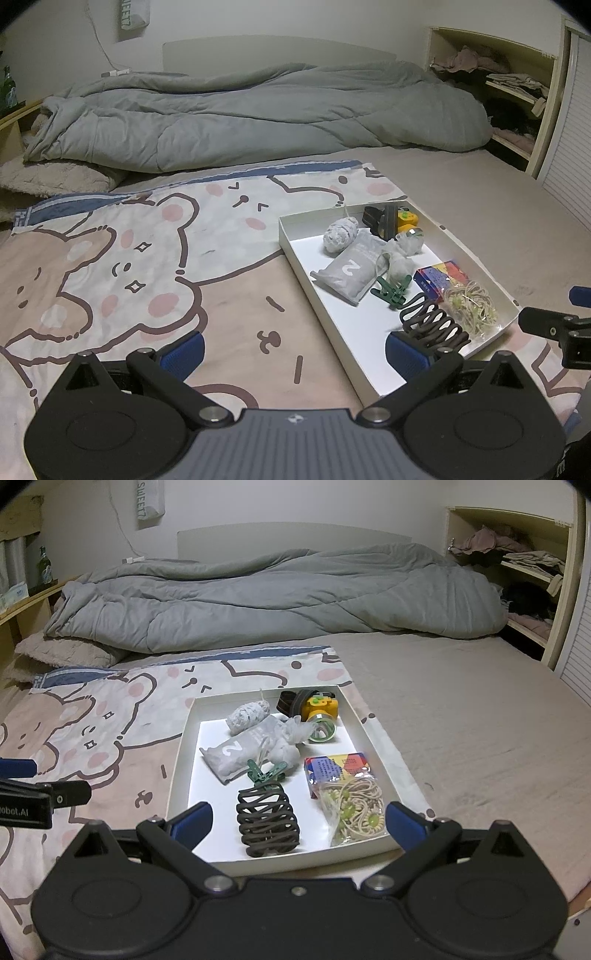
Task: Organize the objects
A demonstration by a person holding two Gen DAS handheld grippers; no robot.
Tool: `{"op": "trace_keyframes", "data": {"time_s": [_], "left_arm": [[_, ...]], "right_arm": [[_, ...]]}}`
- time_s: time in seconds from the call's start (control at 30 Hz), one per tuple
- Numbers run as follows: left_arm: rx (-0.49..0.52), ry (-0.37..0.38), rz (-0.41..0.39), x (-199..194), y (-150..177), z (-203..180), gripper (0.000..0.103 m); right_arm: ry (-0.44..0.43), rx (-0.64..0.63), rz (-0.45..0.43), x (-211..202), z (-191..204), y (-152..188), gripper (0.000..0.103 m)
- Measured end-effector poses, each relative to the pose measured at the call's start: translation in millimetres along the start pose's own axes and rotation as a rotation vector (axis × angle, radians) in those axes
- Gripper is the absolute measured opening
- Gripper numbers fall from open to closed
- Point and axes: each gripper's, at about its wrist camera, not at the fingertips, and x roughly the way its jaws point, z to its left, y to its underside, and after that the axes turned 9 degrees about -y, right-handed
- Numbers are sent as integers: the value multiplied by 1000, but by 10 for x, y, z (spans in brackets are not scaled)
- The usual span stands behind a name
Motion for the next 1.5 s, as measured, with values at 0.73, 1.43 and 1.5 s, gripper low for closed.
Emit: {"op": "trace_keyframes", "data": {"time_s": [0.73, 1.43, 1.5], "left_arm": [[-8, 6, 4, -9, -4, 6, 103], [-3, 1, 10, -19, -1, -6, 103], [-5, 4, 10, -22, -2, -3, 103]], "right_arm": [[-5, -2, 7, 25, 0, 0, 101], [-6, -3, 8, 23, 1, 0, 101], [-5, -3, 7, 25, 3, 0, 101]]}}
